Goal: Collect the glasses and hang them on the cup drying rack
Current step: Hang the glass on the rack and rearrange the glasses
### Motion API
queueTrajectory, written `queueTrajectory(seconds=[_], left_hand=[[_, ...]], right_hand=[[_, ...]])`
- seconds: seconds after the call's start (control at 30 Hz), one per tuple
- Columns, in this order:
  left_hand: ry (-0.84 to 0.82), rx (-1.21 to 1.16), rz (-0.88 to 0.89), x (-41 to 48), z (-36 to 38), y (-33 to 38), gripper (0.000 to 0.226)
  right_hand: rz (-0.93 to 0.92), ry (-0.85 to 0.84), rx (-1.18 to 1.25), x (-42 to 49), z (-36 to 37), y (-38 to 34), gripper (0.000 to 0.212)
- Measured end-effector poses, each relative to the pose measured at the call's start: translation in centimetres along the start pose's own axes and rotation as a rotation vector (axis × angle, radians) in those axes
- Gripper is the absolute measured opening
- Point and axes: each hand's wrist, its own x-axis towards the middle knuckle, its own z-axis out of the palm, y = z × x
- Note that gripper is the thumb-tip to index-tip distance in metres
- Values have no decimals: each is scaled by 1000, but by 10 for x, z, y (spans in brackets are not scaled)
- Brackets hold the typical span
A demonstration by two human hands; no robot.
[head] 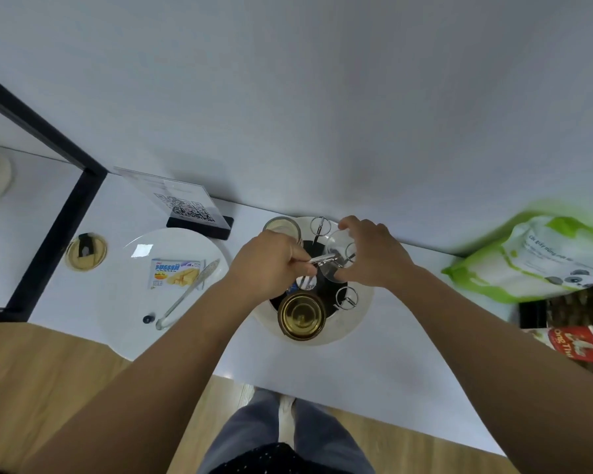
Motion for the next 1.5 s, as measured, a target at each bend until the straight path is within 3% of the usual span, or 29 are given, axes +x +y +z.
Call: queueTrajectory(seconds=[0.27,0.57,0.87,0.93,1.0,1.1,1.17,1.27,1.5], left_hand=[[44,-164,-90,-3,-4,-9,20],[17,-159,-78,-3,-4,-12,16],[26,-81,-217,-27,-6,-43,65],[109,4,-189,-37,4,-46,63],[233,99,-90,-50,21,-40,52],[226,178,24,-70,53,-28,49],[214,159,21,-77,68,-31,57],[190,101,-38,-74,70,-38,67],[175,71,-42,-72,59,-52,70]], right_hand=[[75,4,133,-18,5,6,93],[91,48,107,-30,13,12,88],[138,31,130,-39,8,10,106],[136,78,165,-45,7,8,97],[107,246,165,-54,9,5,77],[8,500,109,-72,19,-3,43],[-41,416,29,-83,31,-9,31],[-37,253,17,-96,47,-15,32],[-101,278,-2,-97,52,-21,24]])
